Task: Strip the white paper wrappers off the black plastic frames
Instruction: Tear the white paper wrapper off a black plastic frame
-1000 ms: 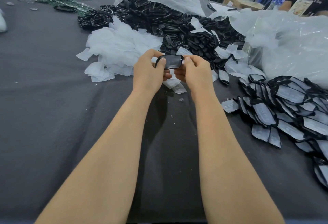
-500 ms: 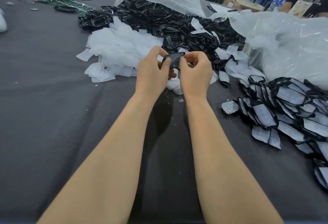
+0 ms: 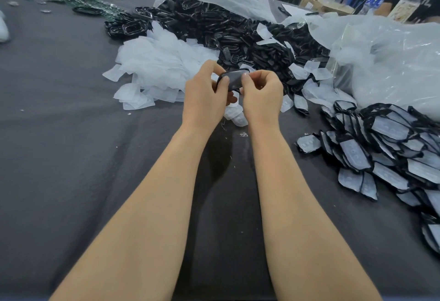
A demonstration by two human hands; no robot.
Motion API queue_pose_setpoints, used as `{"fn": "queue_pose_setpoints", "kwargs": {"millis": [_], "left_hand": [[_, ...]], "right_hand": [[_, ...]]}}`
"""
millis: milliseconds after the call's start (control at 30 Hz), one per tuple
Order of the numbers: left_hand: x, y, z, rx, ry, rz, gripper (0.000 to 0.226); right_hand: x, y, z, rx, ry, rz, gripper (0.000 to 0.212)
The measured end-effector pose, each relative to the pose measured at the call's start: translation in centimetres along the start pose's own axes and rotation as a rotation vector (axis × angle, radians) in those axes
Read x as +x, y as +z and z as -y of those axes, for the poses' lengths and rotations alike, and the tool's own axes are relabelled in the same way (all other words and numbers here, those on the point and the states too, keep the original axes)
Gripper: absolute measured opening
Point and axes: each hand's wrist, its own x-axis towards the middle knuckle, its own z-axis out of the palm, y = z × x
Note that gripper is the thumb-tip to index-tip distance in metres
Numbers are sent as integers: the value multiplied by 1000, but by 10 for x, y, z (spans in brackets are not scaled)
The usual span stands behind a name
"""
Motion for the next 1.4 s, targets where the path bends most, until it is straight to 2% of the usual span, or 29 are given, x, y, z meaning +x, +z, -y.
{"fn": "queue_pose_setpoints", "kwargs": {"millis": [133, 300, 467, 767, 933, 1067, 1300, 1400], "left_hand": [[0, 0, 0, -5, 27, 43, 13], [-1, -2, -2, -43, 26, 66, 25], [-1, -4, -4, -58, 10, 94, 25], [0, -4, -5, -132, -76, 105, 7], [1, -3, -5, -130, -113, 92, 9], [1, -3, -5, -116, -131, 101, 5], [1, -4, -8, -155, -168, 146, 6], [1, -5, -7, -141, -171, 140, 9]], "right_hand": [[3, -4, -2, 20, 26, 13, 15], [8, -10, -7, 165, 68, 72, 18], [13, -14, -8, 453, 293, 200, 10], [13, -20, -6, 665, 542, 280, 19], [12, -15, -7, 549, 433, 252, 19], [13, -12, -9, 270, 236, 187, 21], [13, -15, -9, 313, 255, 181, 21], [11, -13, -9, 245, 221, 179, 11]]}}
